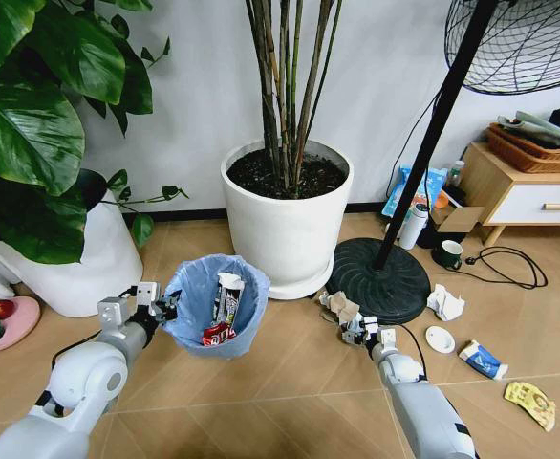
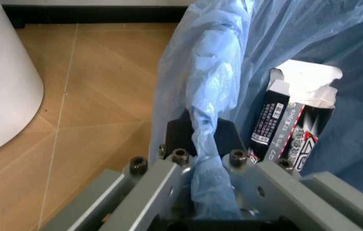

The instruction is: Pick up the trash bin and place the garbage on the floor into it.

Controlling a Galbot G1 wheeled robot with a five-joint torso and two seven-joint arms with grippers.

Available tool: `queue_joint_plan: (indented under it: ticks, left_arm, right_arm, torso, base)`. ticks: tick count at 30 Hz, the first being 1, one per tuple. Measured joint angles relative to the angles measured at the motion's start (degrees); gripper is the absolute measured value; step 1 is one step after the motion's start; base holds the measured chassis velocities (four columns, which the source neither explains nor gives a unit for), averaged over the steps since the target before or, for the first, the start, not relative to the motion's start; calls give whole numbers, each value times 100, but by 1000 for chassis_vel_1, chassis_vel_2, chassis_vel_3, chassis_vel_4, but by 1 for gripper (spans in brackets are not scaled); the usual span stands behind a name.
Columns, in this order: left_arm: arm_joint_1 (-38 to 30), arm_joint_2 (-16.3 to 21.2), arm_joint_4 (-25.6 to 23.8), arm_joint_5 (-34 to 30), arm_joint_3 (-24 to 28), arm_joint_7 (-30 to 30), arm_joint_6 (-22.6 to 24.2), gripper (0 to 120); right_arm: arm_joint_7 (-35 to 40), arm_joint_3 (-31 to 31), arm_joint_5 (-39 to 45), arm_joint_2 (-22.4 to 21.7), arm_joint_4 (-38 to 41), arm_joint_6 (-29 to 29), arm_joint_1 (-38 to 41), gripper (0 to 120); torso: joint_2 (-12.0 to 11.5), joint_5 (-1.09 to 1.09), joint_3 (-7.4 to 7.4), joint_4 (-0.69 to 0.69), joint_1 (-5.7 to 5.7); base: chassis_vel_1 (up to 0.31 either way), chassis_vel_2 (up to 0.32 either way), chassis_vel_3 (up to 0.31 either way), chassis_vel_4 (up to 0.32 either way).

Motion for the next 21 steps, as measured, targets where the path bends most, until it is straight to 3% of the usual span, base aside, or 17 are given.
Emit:
queue_joint_plan:
  ticks: [3,6,11,20,21]
  left_arm:
    - [-2,1,0,-4,0,-1,-1,0]
    - [-2,10,0,-7,-2,-1,-1,0]
    - [-2,11,0,-7,-4,-1,-3,0]
    - [-8,27,-3,-12,-18,-1,-7,0]
    - [-8,27,-3,-12,-18,-1,-7,0]
  right_arm:
    - [-17,43,-35,22,-88,47,48,88]
    - [-65,125,-139,42,-210,125,115,71]
    - [-95,148,-171,42,-228,146,122,59]
    - [-122,196,-243,50,-242,165,109,21]
    - [-122,196,-243,50,-242,165,109,21]
  torso:
    - [0,0,0,0,0]
    - [0,0,0,0,0]
    - [0,0,0,0,0]
    - [0,-1,0,0,0]
    - [0,-1,0,0,0]
  base:
    - [0,0,0,0]
    - [0,0,0,0]
    - [0,0,0,0]
    - [0,0,0,0]
    - [0,0,0,0]
